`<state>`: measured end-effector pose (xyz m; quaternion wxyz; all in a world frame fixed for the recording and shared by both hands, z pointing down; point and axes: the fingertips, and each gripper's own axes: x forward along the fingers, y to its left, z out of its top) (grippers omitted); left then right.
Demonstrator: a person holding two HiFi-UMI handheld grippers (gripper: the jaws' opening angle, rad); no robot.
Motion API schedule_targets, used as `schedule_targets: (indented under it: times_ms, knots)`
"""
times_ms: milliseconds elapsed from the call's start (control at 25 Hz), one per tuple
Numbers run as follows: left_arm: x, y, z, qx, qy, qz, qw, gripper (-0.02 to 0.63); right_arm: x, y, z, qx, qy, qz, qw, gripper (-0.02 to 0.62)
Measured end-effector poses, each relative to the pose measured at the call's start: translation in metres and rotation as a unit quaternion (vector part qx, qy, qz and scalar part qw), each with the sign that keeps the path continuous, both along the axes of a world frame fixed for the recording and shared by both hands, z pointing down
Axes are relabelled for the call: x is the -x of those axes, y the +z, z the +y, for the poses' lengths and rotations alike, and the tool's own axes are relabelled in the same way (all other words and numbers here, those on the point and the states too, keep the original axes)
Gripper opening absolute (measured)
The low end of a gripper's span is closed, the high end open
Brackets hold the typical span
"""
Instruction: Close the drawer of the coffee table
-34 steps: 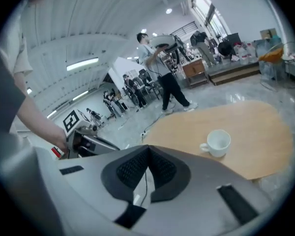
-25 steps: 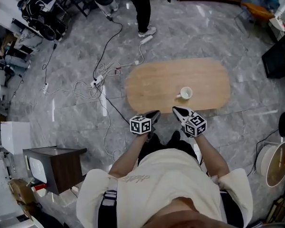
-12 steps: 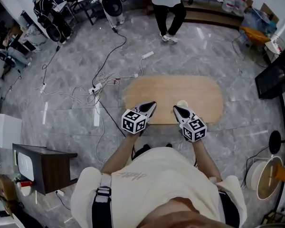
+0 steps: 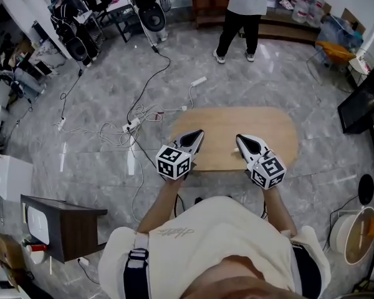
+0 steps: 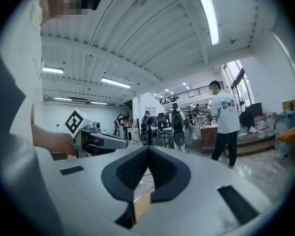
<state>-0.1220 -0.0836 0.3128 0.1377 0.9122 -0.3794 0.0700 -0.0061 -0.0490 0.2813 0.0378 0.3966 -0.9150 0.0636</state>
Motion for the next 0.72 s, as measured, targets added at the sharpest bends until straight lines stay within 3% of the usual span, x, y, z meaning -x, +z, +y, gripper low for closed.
schedule_targets:
  times_ms: [280, 520, 720]
  knots:
    - [0.011, -0.008, 0.005, -0.039, -0.008, -0.045, 0.9982, 0.005, -0.008, -0.007, 0.006, -0.005, 0.023, -0.017, 1.0, -0.006]
    - [0.005, -0.003, 0.018, -0.025, 0.011, -0.034, 0.999, 0.005, 0.01, -0.013, 0.006, -0.008, 0.011, -0.013, 1.0, -0.006]
    - [0.016, -0.003, 0.023, -0.022, -0.001, -0.031, 0.9993, 0.005, 0.023, -0.014, 0.013, -0.013, -0.002, -0.011, 1.0, -0.006]
